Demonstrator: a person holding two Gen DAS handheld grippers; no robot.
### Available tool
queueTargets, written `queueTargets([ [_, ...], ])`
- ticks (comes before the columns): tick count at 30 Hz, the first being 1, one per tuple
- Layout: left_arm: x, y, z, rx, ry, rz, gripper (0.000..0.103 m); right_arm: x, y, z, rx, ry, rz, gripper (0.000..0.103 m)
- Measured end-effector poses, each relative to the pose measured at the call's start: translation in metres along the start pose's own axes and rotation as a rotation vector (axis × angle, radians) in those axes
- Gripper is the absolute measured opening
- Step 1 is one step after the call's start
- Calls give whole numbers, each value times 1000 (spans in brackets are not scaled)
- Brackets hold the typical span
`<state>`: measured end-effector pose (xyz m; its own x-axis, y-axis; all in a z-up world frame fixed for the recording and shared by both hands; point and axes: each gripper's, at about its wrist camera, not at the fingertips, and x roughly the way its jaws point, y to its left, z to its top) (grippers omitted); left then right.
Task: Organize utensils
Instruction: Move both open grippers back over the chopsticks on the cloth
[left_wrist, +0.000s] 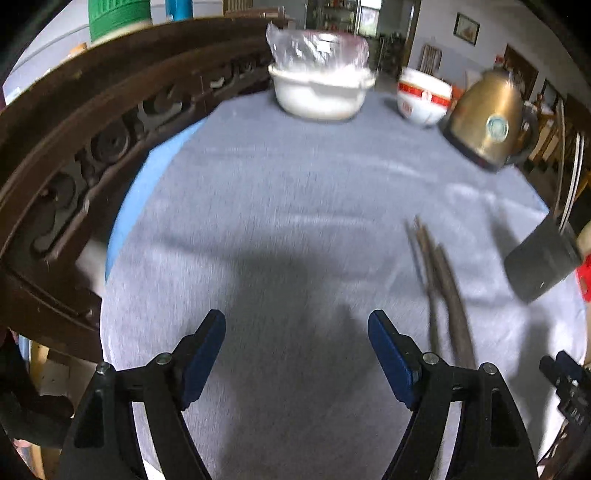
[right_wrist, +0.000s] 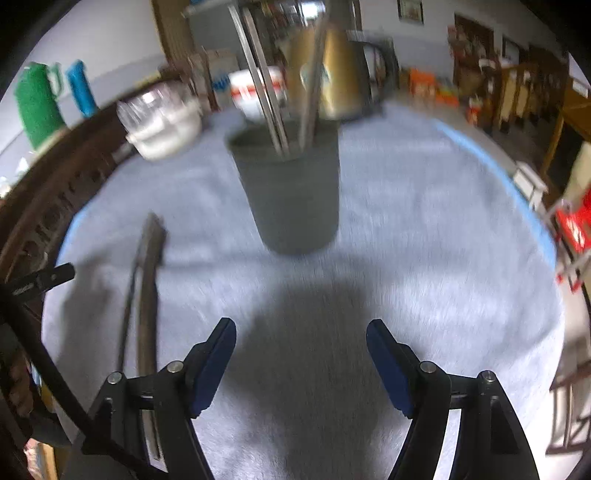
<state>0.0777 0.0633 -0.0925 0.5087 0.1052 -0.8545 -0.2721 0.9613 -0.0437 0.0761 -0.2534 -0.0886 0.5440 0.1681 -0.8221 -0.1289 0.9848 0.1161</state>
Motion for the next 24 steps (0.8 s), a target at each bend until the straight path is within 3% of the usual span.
queueTargets([
  [13,25,-16,-13,79,119,1,80,20,-3,-5,8,92,-79,77],
  [18,26,-18,-14,89,116,4,82,24,3,-5,-14,114,-108,81],
  [24,29,-16,-16,90,104,7,92,27,6,-7,-13,118,-124,89],
])
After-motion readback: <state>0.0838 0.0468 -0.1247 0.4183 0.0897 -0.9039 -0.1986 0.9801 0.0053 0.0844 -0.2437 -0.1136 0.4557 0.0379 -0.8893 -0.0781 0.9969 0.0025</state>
